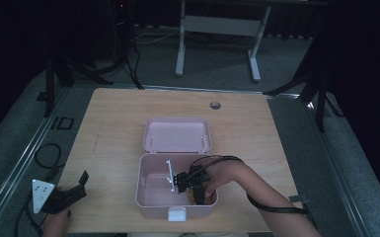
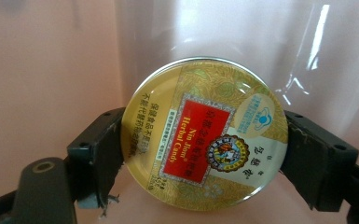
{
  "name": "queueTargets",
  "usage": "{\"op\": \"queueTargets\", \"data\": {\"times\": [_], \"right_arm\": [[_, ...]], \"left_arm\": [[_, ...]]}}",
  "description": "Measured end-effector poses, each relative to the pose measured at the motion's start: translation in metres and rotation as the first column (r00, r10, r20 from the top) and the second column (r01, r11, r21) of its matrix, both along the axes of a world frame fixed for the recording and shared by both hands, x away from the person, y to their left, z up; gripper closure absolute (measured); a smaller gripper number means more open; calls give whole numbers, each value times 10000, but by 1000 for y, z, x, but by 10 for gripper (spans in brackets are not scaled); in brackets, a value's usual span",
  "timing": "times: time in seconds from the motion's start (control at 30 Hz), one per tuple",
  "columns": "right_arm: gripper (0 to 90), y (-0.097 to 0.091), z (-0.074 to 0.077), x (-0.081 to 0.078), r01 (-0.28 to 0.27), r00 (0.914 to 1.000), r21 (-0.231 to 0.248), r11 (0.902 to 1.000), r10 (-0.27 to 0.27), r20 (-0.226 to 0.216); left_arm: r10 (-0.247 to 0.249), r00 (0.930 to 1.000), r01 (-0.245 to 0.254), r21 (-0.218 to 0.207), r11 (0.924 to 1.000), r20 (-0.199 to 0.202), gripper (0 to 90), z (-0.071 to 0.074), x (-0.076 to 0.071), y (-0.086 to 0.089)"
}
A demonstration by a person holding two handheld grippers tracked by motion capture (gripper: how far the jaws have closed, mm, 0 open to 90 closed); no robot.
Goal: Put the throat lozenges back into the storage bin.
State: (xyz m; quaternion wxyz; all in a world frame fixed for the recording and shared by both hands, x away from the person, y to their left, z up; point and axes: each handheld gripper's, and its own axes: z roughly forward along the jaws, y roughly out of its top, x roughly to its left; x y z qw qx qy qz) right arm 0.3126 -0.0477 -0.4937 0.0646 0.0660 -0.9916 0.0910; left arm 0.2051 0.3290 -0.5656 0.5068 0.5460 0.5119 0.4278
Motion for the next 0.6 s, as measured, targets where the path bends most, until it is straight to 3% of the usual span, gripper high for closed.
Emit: {"op": "queueTargets", "data": {"times": [0.4, 0.6], "right_arm": [[183, -1, 1, 3, 183, 9998, 222, 9996, -181, -124], [142, -5, 17, 3, 221, 9996, 722, 9971, -232, 155]], "left_arm": [[9, 10000, -9, -12, 10000, 16, 9, 0, 0, 0], [7, 10000, -7, -23, 10000, 26, 9, 0, 0, 0]]}}
